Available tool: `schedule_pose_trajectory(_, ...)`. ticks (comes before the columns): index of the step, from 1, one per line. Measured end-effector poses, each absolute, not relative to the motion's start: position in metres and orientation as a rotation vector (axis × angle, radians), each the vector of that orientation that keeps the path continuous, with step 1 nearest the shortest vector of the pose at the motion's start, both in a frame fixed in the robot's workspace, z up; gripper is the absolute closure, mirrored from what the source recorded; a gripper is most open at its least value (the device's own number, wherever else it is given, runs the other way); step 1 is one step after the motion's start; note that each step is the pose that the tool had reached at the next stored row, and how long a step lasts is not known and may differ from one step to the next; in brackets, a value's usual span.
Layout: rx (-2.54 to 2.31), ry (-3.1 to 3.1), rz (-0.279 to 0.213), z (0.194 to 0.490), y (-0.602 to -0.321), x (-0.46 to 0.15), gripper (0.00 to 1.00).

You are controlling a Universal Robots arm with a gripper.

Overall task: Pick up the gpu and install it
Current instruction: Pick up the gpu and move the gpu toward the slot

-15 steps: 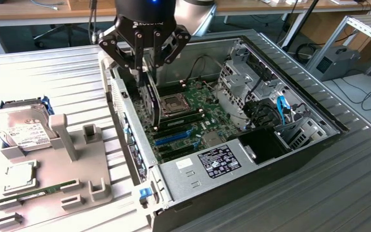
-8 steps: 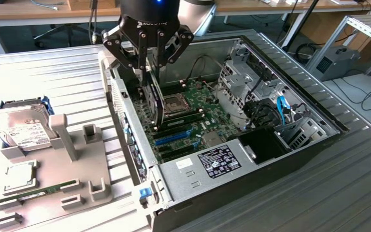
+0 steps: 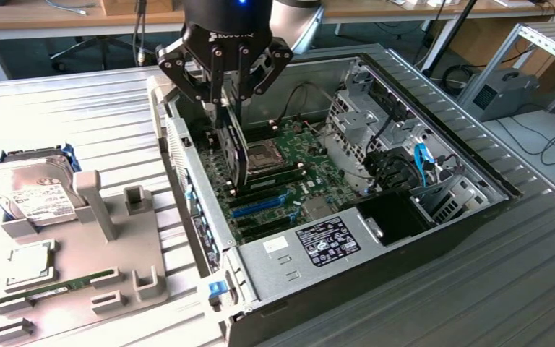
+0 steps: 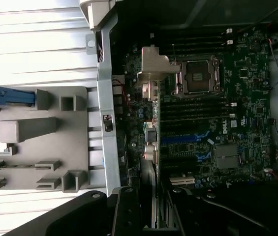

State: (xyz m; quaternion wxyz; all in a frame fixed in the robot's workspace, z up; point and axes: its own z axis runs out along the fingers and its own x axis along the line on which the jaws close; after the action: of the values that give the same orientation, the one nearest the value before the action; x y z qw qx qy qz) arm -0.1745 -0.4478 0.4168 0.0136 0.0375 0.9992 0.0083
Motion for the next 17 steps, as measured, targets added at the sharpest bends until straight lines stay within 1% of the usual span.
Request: schedule_pose_trajectory(17, 0.117, 3.112, 0.025, 0.4160, -0.4475, -0.1650, 0.74)
